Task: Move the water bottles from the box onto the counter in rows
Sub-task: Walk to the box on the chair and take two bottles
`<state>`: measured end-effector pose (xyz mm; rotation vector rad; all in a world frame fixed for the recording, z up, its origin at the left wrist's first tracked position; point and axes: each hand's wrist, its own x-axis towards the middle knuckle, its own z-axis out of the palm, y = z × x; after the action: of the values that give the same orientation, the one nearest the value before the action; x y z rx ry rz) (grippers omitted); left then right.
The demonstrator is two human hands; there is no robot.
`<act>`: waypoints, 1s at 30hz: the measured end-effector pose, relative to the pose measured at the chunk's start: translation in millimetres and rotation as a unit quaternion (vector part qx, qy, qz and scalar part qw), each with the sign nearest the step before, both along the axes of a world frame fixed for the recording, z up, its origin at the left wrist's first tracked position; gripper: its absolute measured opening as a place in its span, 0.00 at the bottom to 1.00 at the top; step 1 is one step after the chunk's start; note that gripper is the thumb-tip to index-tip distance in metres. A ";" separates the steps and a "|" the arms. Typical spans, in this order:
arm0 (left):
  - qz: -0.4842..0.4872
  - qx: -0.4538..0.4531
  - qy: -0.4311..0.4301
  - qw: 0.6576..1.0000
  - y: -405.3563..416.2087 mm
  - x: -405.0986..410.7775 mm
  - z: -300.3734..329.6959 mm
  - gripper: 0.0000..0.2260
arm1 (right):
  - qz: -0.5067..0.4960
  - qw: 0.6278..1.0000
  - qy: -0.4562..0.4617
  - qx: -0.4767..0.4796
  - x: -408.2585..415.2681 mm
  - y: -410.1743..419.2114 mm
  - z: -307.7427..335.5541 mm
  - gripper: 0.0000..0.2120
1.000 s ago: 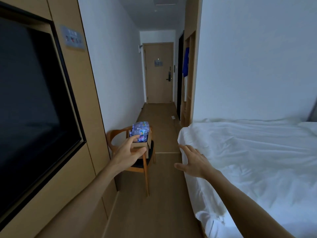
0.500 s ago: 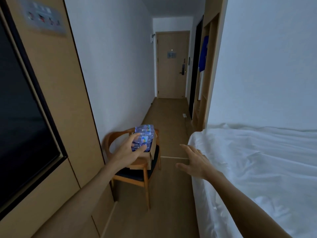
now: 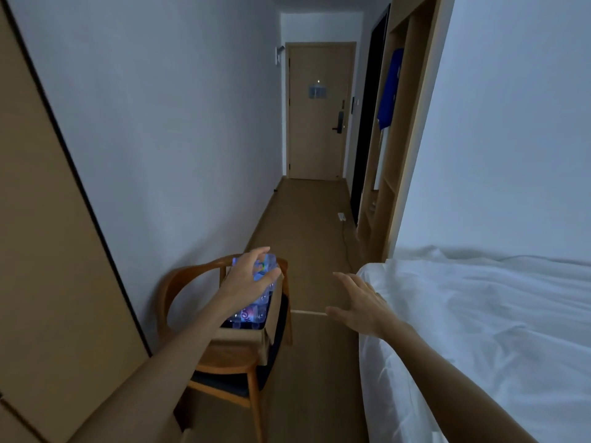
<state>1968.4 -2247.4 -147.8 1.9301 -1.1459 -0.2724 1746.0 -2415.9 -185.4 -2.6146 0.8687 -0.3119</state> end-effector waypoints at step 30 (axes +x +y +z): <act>0.342 0.003 0.138 0.930 -201.7 220.9 -108.7 0.17 | 0.342 0.929 0.048 0.136 381.3 -302.9 -95.0 0.37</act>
<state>2189.3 -2449.1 -256.5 2.0873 -0.2502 -0.1541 2127.3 -2718.8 -280.4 -2.4885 -0.0176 0.1228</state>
